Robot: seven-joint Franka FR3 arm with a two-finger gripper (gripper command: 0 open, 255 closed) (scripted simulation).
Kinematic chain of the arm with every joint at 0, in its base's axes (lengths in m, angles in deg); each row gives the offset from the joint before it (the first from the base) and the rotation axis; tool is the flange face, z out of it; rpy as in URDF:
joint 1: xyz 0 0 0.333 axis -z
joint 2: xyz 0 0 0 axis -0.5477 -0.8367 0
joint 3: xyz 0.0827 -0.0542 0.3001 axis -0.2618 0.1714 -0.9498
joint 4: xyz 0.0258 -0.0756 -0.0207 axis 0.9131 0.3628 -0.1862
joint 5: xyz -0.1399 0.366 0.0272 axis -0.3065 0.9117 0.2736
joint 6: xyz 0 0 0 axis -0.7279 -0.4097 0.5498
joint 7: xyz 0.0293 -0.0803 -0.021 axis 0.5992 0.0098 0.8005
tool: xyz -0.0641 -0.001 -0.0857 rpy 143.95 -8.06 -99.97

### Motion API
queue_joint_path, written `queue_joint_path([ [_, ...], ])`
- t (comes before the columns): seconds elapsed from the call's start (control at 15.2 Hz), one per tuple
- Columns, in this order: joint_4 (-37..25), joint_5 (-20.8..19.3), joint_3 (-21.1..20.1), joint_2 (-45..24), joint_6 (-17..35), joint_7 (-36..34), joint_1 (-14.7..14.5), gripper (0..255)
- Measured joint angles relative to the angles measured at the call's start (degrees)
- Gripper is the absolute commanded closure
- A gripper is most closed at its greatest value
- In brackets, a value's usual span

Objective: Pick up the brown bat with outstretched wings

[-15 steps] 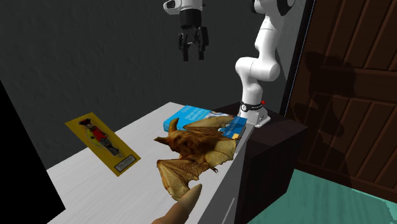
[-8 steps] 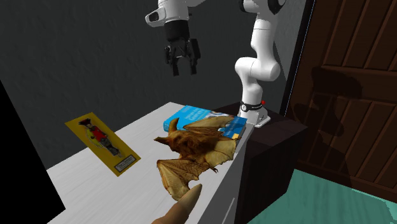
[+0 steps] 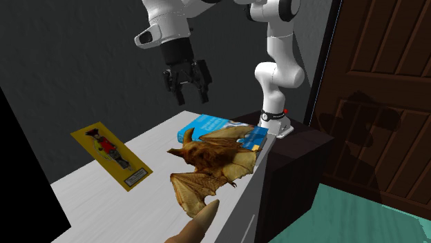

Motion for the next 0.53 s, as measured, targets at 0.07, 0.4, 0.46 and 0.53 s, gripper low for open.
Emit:
queue_joint_path([
  [0.07, -3.3, 0.2, -0.4, -2.6, -1.2, 0.1, -0.2, 0],
  [0.4, -11.7, 0.8, -1.6, -10.5, -3.4, 0.7, -1.0, 0],
  [0.46, -11.2, 0.9, -1.6, -10.6, -2.8, 1.0, -1.0, 0],
  [0.53, -10.7, 0.9, -1.5, -10.9, -2.1, 1.3, -1.0, 0],
])
